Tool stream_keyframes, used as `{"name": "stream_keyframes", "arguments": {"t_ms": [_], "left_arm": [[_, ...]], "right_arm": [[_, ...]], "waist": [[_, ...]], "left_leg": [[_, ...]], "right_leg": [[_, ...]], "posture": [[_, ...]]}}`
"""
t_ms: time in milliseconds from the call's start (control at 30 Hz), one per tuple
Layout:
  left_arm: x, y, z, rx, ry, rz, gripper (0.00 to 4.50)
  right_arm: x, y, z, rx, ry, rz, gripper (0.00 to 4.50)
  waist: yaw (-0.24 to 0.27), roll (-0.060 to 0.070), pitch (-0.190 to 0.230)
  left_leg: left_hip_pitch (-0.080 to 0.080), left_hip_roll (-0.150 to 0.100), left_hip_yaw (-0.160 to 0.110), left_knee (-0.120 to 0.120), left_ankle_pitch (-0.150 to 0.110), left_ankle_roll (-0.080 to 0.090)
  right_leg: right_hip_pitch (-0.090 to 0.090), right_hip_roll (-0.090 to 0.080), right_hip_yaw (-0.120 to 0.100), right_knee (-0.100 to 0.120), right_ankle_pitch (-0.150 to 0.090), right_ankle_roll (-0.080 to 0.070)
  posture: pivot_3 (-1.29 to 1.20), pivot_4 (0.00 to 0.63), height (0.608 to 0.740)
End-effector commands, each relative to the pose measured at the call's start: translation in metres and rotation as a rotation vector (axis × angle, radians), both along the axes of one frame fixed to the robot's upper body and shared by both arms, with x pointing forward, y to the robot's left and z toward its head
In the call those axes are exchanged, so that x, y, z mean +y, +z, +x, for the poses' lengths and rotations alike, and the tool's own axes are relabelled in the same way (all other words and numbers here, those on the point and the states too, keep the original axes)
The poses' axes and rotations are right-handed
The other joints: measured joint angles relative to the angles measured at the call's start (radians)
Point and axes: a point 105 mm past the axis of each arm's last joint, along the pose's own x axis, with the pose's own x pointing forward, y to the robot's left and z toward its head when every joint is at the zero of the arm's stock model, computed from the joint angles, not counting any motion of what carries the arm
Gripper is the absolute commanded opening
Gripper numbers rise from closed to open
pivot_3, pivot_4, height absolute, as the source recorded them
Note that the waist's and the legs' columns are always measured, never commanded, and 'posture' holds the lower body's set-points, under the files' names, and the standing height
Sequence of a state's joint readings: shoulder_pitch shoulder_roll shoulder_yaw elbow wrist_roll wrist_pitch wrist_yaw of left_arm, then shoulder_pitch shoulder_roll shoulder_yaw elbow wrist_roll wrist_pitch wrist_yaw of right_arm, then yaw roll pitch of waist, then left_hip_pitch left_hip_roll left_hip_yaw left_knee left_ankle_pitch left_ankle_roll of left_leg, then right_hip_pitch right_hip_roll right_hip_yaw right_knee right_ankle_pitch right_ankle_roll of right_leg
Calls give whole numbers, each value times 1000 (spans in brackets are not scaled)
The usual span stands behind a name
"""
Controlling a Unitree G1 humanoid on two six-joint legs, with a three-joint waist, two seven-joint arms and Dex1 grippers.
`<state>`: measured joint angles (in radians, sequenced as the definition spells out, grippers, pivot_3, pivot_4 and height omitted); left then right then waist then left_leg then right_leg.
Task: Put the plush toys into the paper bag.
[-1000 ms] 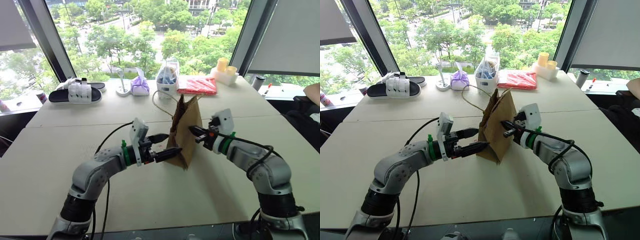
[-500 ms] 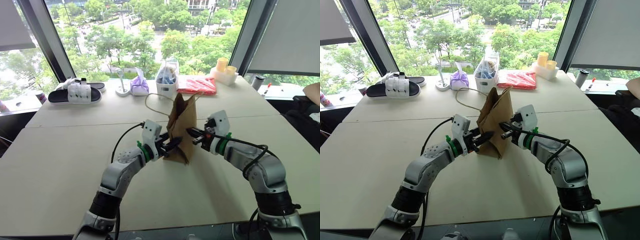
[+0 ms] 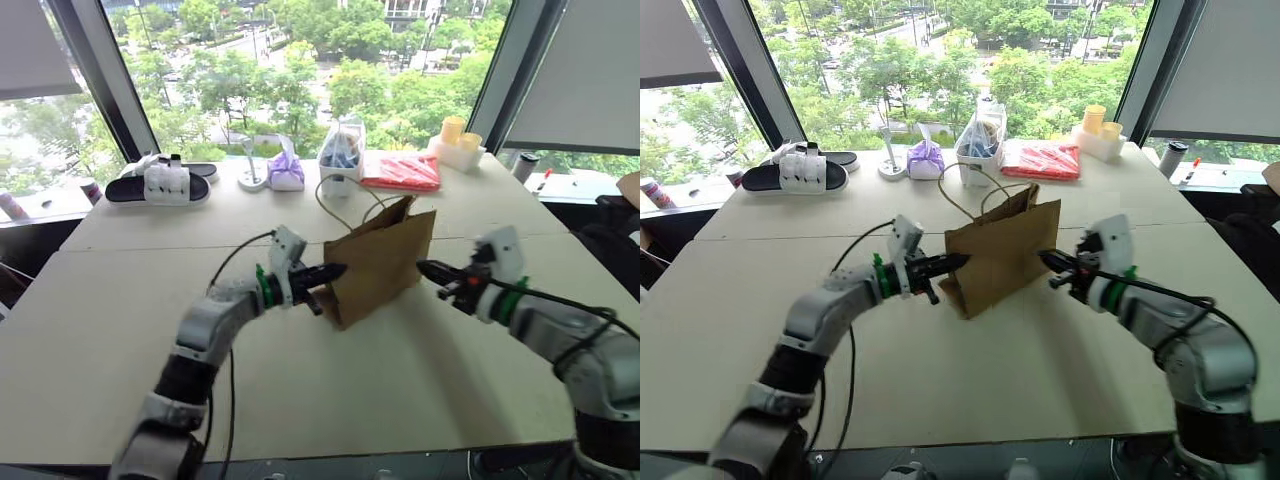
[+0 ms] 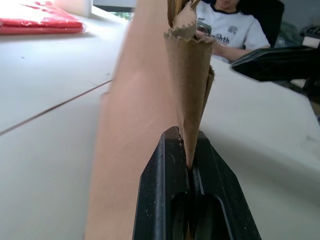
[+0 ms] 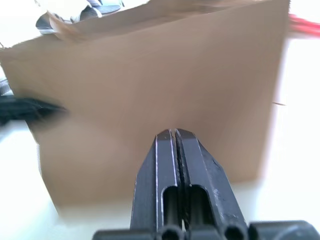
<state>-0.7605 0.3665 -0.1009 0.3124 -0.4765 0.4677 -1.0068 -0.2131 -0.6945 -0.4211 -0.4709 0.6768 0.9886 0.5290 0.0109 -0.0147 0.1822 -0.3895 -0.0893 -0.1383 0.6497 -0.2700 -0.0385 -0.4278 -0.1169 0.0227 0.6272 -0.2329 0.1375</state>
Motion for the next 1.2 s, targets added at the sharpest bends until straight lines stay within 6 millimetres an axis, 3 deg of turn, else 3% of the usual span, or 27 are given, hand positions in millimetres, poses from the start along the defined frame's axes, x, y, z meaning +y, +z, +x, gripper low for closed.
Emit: {"name": "stream_keyframes", "arguments": {"t_ms": [33,133,300,433,700,933,1200], "left_arm": [[10,6,13,-42,-122,22,19],[17,6,23,-49,-163,71,19],[20,-1,22,-7,-252,124,19],[26,-7,32,-47,-175,188,19],[37,16,50,-143,-25,178,19],[42,14,45,-113,-73,217,19],[40,35,34,-72,-185,100,19]], "right_arm": [[2,15,-22,-43,61,-7,0],[-1,14,-27,-43,42,-20,0],[-2,14,-31,-55,5,-13,0],[3,14,-32,-57,11,-20,0],[12,13,-24,-62,34,-23,0],[19,13,-14,-70,68,-38,0],[22,13,-13,-76,79,-46,0]], "waist": [[-3,0,0],[-6,-1,1],[-9,-1,1],[-7,-1,1],[-6,-2,1],[-9,-2,1],[-12,-2,1]], "left_leg": [[0,0,1,0,0,0],[1,0,1,1,0,1],[1,0,1,1,-1,1],[1,0,0,1,-1,1],[0,0,0,2,-1,1],[0,0,0,2,-1,1],[0,0,0,3,-1,1]], "right_leg": [[1,0,0,0,0,0],[1,0,0,0,0,0],[1,0,0,1,0,1],[1,0,0,1,0,1],[1,-1,0,2,0,1],[0,-1,0,3,0,2],[0,0,0,3,0,2]], "posture": [[0,150,740],[0,150,740],[0,150,740],[0,150,740],[0,150,740],[0,150,740],[0,150,740]]}}
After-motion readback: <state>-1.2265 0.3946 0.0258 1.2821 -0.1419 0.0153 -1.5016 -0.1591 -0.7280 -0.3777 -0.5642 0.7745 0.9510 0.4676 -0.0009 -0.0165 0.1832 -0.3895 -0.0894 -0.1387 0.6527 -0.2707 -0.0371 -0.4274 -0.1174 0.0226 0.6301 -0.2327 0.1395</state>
